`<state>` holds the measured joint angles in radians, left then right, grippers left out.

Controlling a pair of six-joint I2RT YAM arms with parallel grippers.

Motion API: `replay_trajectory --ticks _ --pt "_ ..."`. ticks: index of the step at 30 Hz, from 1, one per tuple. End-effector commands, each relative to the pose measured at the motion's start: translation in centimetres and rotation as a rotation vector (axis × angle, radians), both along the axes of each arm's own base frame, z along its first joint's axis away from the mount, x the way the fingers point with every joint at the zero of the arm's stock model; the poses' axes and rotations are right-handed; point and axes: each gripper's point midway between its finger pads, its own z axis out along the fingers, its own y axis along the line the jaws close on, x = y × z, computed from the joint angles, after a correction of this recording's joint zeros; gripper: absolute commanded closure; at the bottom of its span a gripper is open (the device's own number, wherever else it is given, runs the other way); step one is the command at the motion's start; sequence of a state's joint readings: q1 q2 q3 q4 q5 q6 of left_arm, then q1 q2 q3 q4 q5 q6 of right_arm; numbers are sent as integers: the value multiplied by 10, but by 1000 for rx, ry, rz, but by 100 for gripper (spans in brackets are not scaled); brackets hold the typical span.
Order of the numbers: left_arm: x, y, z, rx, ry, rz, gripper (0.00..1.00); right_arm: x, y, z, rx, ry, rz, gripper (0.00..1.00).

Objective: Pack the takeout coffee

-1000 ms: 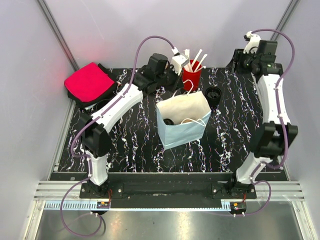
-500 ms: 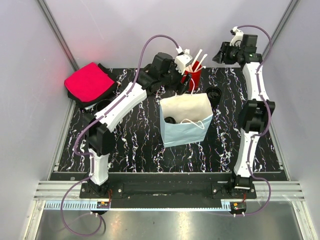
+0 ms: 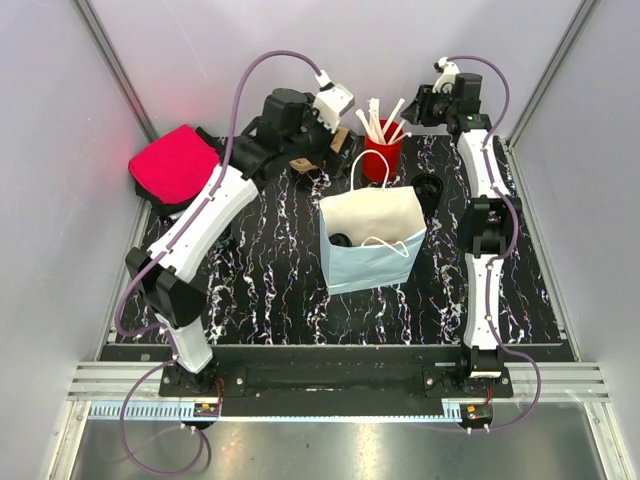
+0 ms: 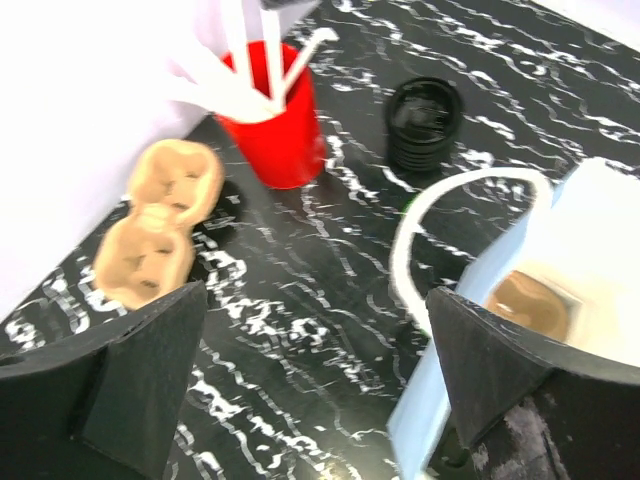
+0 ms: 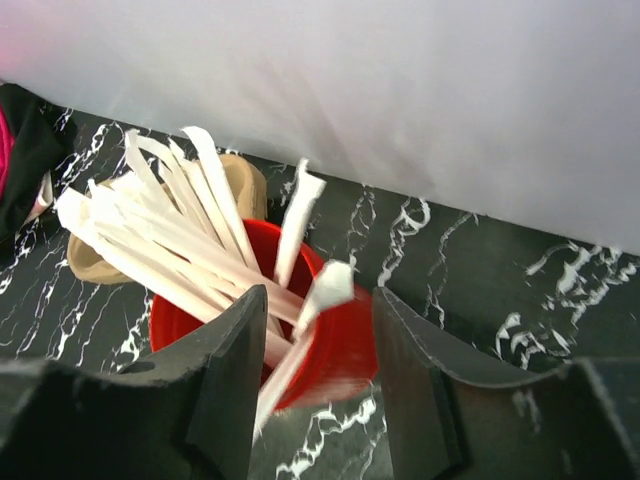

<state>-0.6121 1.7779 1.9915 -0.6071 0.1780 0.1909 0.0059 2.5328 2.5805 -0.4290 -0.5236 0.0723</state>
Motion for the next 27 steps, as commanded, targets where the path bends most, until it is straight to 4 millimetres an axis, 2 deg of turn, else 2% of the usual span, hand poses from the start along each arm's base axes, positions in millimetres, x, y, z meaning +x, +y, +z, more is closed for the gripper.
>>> replay_trajectory --ticks 1,8,13,17,21,22,27 --pt "3 20 28 -28 -48 19 1 13 24 42 4 -166 1 50" --pt "3 27 26 -44 -22 20 1 18 25 40 -3 -182 -18 60" --pt "3 25 24 -53 -7 13 1 19 16 37 -47 -187 -49 59" --pt "3 23 24 -62 -2 7 1 20 16 25 -67 -169 -54 59" --pt "3 23 23 -60 3 9 1 20 15 24 -73 -170 -54 67" --pt "3 23 23 -61 4 9 1 20 14 24 -73 -170 -54 74" --pt "3 22 18 -58 13 7 1 18 16 37 -72 -196 -48 86"
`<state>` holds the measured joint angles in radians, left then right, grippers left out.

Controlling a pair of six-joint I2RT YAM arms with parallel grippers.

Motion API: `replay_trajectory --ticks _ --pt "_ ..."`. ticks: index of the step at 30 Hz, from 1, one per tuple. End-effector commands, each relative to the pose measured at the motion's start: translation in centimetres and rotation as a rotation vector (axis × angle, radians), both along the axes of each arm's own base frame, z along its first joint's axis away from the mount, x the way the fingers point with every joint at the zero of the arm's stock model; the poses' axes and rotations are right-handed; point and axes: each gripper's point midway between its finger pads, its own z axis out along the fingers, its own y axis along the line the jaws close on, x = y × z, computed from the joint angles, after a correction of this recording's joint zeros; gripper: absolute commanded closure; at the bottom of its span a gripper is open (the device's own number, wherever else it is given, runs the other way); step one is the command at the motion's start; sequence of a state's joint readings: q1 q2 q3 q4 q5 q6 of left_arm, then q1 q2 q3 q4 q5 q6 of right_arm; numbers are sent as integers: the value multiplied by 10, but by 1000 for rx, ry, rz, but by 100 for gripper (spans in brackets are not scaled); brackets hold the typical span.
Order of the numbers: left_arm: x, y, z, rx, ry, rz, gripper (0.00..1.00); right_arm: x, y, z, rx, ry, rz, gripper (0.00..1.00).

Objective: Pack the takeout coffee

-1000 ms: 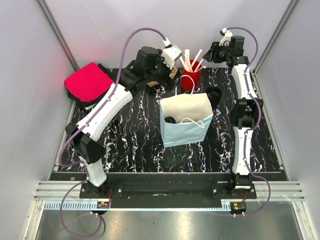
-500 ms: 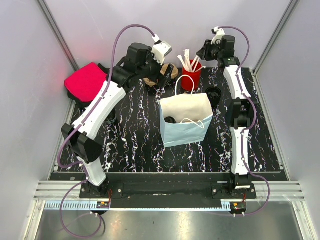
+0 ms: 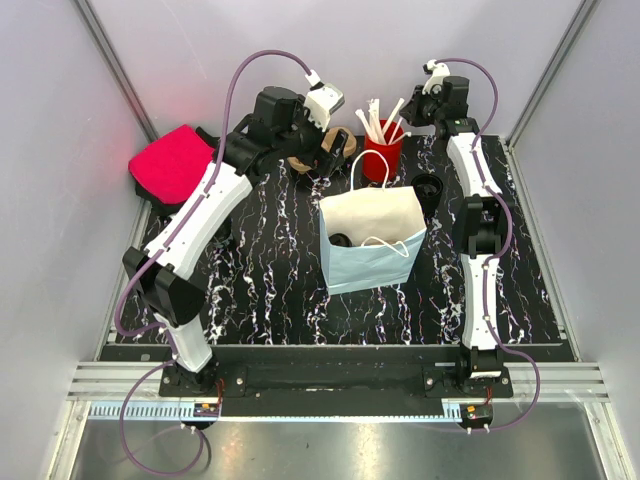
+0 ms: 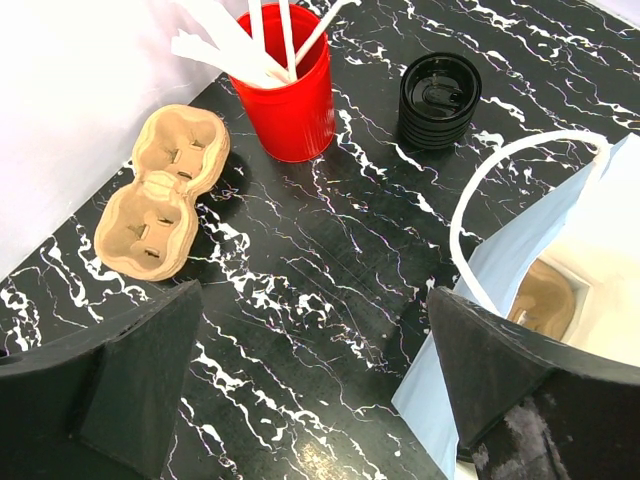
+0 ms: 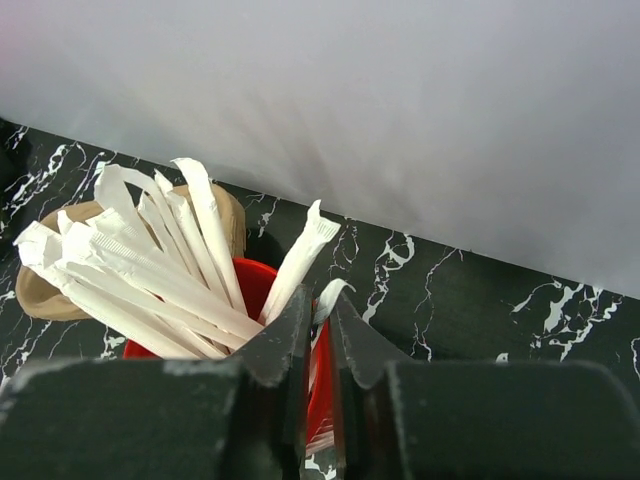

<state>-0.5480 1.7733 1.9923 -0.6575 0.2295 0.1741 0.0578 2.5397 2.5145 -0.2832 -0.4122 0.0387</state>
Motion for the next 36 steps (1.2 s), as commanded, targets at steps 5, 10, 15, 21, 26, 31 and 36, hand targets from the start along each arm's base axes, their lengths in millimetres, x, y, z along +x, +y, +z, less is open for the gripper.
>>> replay_trajectory --ticks 5,10,15,21,26,31,36 --pt "-4 0 25 -52 -48 -12 1 -7 -4 72 -25 -149 -5 88" --pt "0 6 25 -49 -53 11 1 -28 -11 118 -70 -214 -18 89" --pt "3 13 30 -54 -72 33 1 -56 -15 166 -96 -277 -29 89" --pt "3 21 33 -46 -92 45 1 -79 -25 192 -134 -308 -60 90" --pt "6 36 31 -37 -105 81 1 -102 -29 220 -150 -350 -72 90" --pt "10 58 22 -42 -94 126 1 -138 -32 258 -160 -400 -73 90" --pt "16 86 18 -63 -78 173 1 -180 -36 290 -159 -440 -88 90"
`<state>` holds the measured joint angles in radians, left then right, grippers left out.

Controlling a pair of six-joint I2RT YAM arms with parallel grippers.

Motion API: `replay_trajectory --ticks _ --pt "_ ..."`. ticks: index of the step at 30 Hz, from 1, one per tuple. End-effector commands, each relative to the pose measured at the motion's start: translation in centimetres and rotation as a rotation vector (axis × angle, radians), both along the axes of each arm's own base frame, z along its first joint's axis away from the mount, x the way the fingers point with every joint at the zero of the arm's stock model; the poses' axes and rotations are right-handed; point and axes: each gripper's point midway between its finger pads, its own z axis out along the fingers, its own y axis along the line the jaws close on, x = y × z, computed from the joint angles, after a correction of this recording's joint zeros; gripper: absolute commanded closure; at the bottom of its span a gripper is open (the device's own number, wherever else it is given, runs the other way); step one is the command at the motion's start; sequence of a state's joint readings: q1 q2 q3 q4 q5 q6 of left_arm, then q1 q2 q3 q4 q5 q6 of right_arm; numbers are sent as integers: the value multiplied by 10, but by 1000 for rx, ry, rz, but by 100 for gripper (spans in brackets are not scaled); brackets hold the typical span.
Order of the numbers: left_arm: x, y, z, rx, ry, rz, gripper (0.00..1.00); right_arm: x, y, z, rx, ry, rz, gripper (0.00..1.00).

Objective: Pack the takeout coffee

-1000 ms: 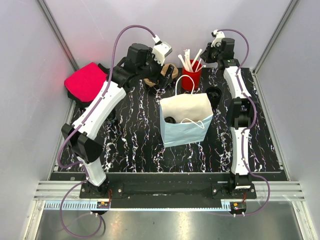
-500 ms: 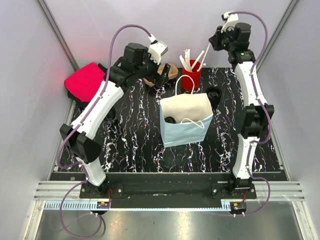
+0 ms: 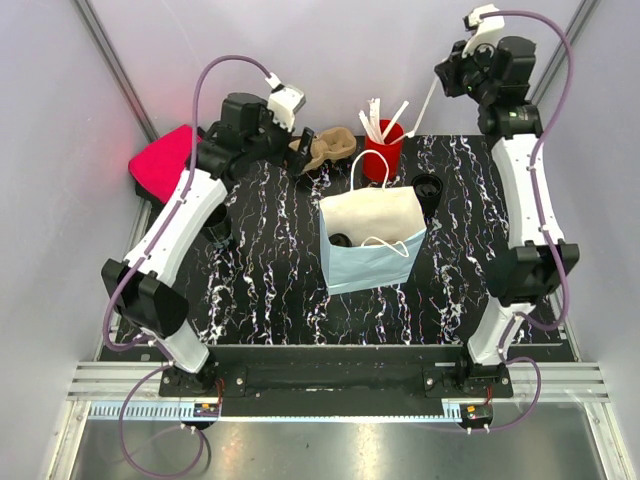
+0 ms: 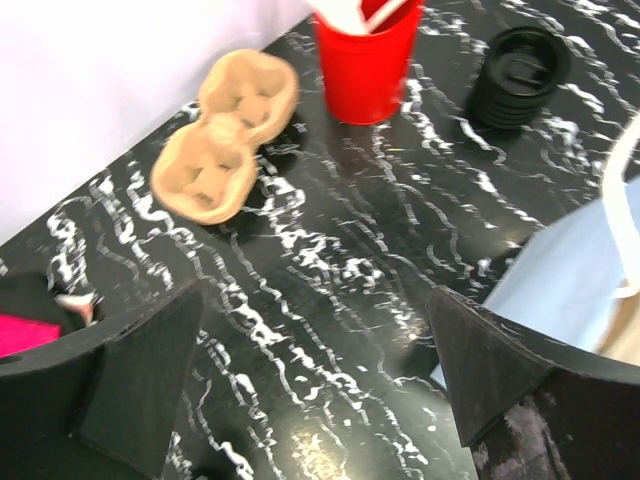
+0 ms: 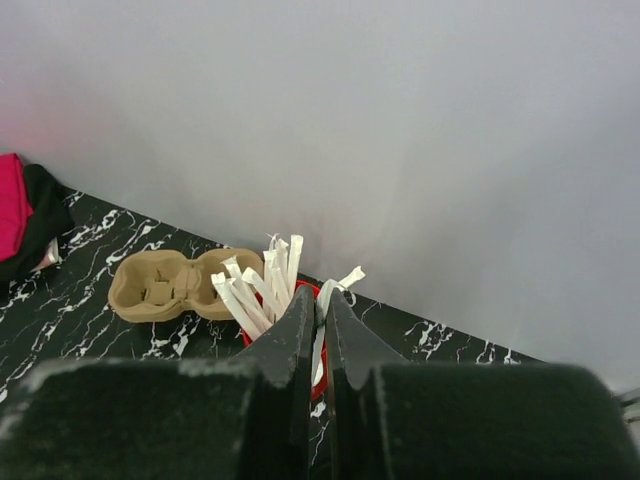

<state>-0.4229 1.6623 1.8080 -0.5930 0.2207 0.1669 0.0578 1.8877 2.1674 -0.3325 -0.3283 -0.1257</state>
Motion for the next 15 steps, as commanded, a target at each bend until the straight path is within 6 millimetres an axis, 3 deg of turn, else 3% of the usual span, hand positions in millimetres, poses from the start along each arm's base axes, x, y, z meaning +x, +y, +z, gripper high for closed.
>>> replay_trajectory --ticks 1,2,4,5,15 --pt "2 25 32 -69 -92 44 1 -55 -9 66 -9 -125 -23 90" --pt "1 29 31 -75 -91 51 1 -68 -10 78 -9 -147 -21 90" --pt "1 39 28 -89 -87 63 1 -81 -10 78 -11 -138 -17 90" --pt "0 43 28 -92 -87 70 1 -95 -13 89 -11 -158 -18 91" --pt "-15 78 19 -111 -68 93 1 -168 -17 72 35 -97 65 95"
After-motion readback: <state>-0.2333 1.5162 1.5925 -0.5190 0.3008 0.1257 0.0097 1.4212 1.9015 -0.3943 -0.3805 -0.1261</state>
